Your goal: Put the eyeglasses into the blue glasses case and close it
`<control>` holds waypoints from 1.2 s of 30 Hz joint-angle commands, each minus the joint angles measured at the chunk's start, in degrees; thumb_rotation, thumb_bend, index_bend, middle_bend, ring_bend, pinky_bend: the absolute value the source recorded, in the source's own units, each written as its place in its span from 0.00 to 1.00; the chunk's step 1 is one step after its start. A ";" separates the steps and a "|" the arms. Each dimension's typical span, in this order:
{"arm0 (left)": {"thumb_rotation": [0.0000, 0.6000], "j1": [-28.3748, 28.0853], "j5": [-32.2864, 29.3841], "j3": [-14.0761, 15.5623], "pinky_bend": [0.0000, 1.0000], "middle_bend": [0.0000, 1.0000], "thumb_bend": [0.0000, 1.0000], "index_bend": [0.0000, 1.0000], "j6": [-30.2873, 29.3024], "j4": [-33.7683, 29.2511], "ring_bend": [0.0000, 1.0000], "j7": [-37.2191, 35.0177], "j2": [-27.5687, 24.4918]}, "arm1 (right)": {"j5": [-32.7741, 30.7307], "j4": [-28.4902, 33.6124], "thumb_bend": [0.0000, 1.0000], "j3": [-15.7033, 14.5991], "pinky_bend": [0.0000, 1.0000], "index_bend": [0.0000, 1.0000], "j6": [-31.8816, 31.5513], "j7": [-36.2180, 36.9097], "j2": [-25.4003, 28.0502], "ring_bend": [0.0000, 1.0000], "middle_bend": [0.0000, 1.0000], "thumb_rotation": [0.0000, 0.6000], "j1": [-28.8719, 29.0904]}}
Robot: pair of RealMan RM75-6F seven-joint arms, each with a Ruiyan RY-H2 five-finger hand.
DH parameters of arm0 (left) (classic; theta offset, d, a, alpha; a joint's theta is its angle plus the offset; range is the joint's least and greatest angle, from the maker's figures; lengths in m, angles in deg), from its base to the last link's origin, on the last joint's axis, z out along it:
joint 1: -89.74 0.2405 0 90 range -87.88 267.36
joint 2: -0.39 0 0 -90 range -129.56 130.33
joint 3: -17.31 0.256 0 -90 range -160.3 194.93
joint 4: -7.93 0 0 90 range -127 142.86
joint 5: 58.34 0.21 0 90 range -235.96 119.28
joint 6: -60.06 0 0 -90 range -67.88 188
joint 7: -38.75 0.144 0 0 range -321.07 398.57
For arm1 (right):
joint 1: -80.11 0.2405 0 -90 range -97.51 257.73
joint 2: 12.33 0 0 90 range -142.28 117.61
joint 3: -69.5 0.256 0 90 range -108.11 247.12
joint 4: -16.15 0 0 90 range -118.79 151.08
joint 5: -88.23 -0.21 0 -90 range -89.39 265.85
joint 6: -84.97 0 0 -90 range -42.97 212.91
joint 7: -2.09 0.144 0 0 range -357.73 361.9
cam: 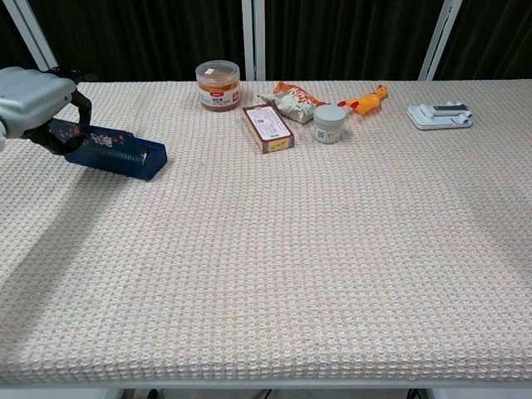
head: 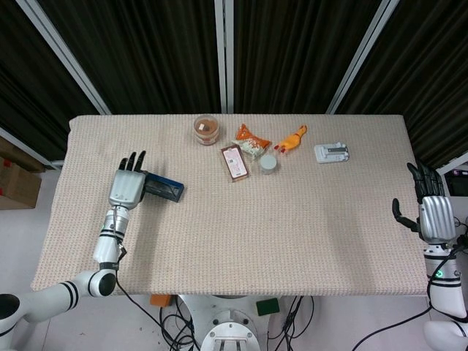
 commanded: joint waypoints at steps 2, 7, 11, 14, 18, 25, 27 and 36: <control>1.00 -0.88 -2.13 -0.77 0.14 0.00 0.44 0.00 1.29 1.75 0.00 0.26 1.54 | -0.10 -0.18 0.52 0.00 0.00 0.00 -0.04 0.16 0.01 0.00 0.00 1.00 -0.13; 1.00 -2.14 -0.45 -1.50 0.14 0.00 0.42 0.00 -0.64 5.65 0.00 -1.45 4.39 | -0.19 -0.14 0.52 0.15 0.00 0.00 -0.26 0.33 0.17 0.00 0.00 1.00 -0.23; 1.00 -3.16 0.54 -1.86 0.14 0.00 0.39 0.00 -1.23 9.92 0.00 -2.84 6.85 | -0.15 -0.01 0.52 0.16 0.00 0.00 -0.21 0.36 0.27 0.00 0.00 1.00 -0.18; 1.00 -3.59 0.89 -1.93 0.14 0.00 0.39 0.00 -1.11 11.55 0.00 -3.52 7.77 | -0.15 0.07 0.52 0.25 0.00 0.00 -0.27 0.38 0.33 0.00 0.00 1.00 -0.15; 1.00 -3.59 1.86 -1.96 0.14 0.00 0.38 0.00 -2.06 12.04 0.00 -4.44 7.90 | -0.21 0.12 0.52 0.42 0.00 0.00 -0.41 0.41 0.41 0.00 0.00 1.00 -0.13; 1.00 -1.40 2.63 -1.13 0.14 0.00 0.38 0.00 -1.57 0.60 0.00 -5.78 -0.03 | -0.35 -0.19 0.53 0.33 0.00 0.00 -0.23 0.65 0.36 0.00 0.00 1.00 -0.24; 1.00 -0.87 1.14 -0.22 0.14 0.00 0.37 0.00 1.71 -5.80 0.00 -4.26 -5.43 | -0.26 -0.31 0.52 0.30 0.00 0.00 -0.31 0.77 0.31 0.00 0.00 1.00 -0.24; 1.00 -5.72 3.55 4.48 0.14 0.00 0.19 0.00 15.70 -9.30 0.00 -2.15 -15.98 | 0.32 -0.46 0.53 -0.05 0.00 0.00 -0.40 0.62 -0.21 0.00 0.00 1.00 -0.05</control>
